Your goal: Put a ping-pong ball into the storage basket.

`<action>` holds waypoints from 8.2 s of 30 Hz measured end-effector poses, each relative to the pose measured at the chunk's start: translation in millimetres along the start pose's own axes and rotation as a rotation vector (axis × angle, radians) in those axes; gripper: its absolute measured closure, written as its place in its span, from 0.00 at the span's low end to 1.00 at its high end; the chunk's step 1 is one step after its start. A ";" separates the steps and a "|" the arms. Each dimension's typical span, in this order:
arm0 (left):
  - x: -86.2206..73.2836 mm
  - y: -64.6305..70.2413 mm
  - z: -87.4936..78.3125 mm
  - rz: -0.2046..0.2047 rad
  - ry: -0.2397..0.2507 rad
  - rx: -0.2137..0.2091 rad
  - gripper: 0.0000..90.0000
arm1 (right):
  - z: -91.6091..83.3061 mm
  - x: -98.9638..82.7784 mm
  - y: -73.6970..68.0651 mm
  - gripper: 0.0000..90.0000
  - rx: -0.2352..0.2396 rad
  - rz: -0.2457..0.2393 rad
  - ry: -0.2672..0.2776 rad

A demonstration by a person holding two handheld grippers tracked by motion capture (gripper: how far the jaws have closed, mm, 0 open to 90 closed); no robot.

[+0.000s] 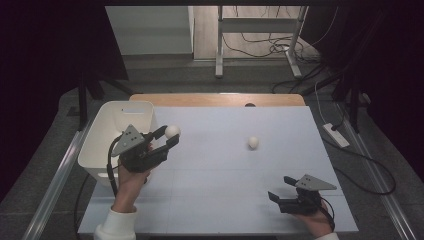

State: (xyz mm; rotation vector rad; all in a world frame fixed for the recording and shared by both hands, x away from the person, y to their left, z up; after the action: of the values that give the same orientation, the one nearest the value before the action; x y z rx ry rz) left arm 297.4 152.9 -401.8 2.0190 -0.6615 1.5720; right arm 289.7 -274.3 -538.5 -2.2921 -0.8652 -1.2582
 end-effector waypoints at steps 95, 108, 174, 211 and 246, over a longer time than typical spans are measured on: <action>18.7 -80.2 -21.2 -0.090 -0.052 0.259 0.56 | -1.0 1.7 1.3 0.17 -0.010 0.007 0.002; 15.0 -97.7 -17.3 -0.114 -0.088 0.300 0.56 | -1.1 1.7 1.9 0.17 -0.012 0.014 0.004; 1.4 -118.5 -1.0 -0.200 -0.185 0.281 0.20 | -1.0 0.5 2.9 0.17 -0.011 0.011 -0.002; 5.0 -47.7 5.6 -0.136 -0.128 -0.046 0.20 | 3.8 6.6 2.6 0.17 -0.017 0.028 0.019; -7.1 -6.6 42.1 -0.099 -0.185 -0.182 0.20 | 1.6 4.8 7.6 0.17 -0.033 0.042 0.019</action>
State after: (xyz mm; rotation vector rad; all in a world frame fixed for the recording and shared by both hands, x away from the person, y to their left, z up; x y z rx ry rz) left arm 331.0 131.4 -418.2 2.0417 -0.7342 1.2321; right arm 297.7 -277.4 -535.5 -2.3080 -0.7907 -1.2832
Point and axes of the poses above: each handheld gripper's, and its own axes: z roughly forward along the jaws, x roughly out of its top, y roughly to its right, the point moved 4 cm from there along z, roughly forward along the jaws, and after that the axes turned 2 degrees about -x, right-handed, at the moved point
